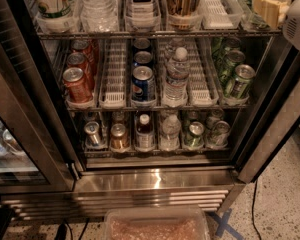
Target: Pick green can from top shelf of fridge
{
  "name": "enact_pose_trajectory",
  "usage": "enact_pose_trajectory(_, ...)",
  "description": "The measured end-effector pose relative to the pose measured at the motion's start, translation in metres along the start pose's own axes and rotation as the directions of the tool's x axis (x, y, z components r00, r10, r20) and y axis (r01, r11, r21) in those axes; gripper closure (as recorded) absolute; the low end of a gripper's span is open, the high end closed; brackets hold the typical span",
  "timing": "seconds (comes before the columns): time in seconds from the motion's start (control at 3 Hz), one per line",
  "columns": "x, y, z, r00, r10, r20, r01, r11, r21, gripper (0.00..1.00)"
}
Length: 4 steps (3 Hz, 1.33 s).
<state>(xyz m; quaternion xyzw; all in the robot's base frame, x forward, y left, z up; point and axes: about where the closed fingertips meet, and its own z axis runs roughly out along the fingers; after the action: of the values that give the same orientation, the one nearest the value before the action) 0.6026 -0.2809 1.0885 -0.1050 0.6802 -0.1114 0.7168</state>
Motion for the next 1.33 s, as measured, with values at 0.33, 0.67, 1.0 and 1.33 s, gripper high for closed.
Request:
enact_pose_trajectory(0.33,0.003,-0.003,0.006,1.000,0.012,-0.004,-0.011,0.9998,0.018,0.27)
enact_pose_trajectory(0.67,0.010,-0.003,0.033,0.999,0.037,-0.006,-0.037,0.9985,0.040,0.27)
enact_pose_trajectory(1.0,0.016,-0.004,0.037,0.999,0.040,-0.013,-0.039,0.9982,0.046,0.26)
enact_pose_trajectory(1.33,0.023,-0.006,0.042,0.999,0.045,-0.025,-0.043,0.9979,0.049,0.41)
